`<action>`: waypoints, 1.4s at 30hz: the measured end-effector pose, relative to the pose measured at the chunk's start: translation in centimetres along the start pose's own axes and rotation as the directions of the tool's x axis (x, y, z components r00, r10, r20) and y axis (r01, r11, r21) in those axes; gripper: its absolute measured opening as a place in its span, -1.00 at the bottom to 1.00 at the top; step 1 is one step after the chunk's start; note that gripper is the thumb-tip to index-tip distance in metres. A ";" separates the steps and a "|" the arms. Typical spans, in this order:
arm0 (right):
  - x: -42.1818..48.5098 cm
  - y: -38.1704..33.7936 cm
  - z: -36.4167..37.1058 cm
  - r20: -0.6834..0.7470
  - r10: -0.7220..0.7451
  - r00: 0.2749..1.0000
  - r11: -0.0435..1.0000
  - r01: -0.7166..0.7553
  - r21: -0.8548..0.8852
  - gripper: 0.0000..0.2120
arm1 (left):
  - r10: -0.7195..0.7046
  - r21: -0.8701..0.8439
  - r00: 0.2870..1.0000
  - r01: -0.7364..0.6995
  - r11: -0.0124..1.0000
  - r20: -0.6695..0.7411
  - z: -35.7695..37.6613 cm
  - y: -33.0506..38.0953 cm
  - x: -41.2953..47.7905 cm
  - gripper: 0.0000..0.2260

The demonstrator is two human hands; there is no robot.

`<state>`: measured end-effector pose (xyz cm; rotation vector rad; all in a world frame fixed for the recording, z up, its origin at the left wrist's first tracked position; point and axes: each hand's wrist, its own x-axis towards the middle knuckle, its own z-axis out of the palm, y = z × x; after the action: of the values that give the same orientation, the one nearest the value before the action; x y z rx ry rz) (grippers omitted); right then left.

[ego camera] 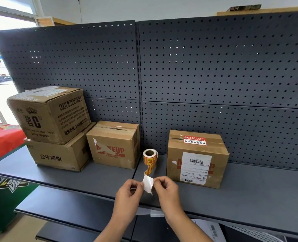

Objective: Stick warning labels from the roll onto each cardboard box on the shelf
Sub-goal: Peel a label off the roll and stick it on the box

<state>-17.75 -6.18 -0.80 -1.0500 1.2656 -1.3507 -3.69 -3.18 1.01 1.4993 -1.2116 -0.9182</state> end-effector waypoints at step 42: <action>-2.4 -4.5 -4.9 0.235 -0.693 0.681 0.535 0.705 -0.465 -0.93 | -0.032 -0.513 0.977 0.138 0.847 0.210 3.3 7.0 -2.5 -0.82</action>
<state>-22.59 -3.09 3.32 -2.1456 1.2712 -1.5870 -9.12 -1.77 6.94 1.0400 -0.9222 -1.3583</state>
